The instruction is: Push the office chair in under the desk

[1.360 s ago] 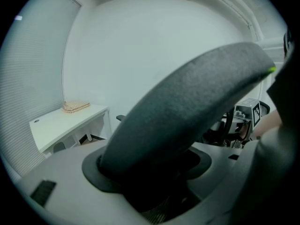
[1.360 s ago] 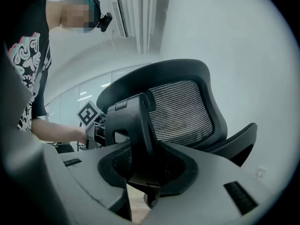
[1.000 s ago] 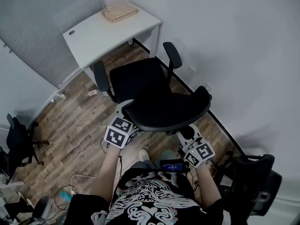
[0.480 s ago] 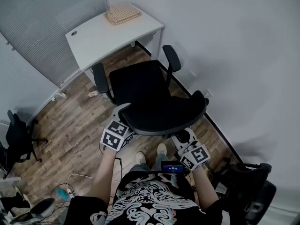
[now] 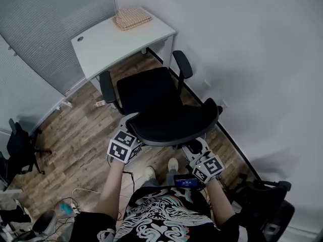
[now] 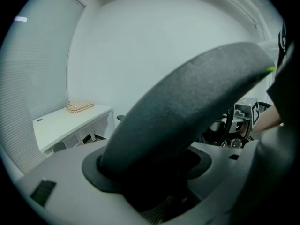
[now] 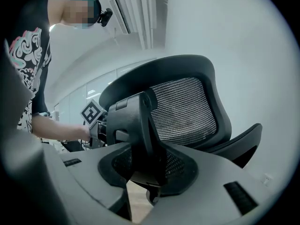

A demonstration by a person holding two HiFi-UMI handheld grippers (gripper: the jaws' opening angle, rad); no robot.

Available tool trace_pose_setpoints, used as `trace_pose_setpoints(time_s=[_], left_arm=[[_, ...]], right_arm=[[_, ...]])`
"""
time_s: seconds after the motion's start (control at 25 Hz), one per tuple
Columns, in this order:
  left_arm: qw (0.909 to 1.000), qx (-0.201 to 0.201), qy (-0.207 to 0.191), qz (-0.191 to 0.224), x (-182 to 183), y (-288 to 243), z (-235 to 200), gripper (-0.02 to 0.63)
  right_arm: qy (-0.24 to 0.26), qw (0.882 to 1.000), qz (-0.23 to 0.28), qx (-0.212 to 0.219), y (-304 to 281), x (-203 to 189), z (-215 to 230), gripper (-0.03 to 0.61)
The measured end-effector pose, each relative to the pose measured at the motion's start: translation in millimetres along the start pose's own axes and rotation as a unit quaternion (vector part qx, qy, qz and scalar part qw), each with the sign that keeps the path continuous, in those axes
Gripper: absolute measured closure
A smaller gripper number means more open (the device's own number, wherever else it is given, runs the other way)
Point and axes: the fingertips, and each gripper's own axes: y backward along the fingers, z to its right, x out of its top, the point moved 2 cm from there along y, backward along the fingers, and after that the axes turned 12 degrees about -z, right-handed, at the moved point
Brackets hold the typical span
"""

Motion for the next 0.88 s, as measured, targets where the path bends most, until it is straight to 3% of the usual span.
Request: trace_pose_setpoints(time_s=[0.88], left_arm=[[0.9999,0.01,0.012,0.0,16,-13,-7,0.301]], right_arm=[[0.013,1.0,-0.005,0.022,-8,10,23,0.471]])
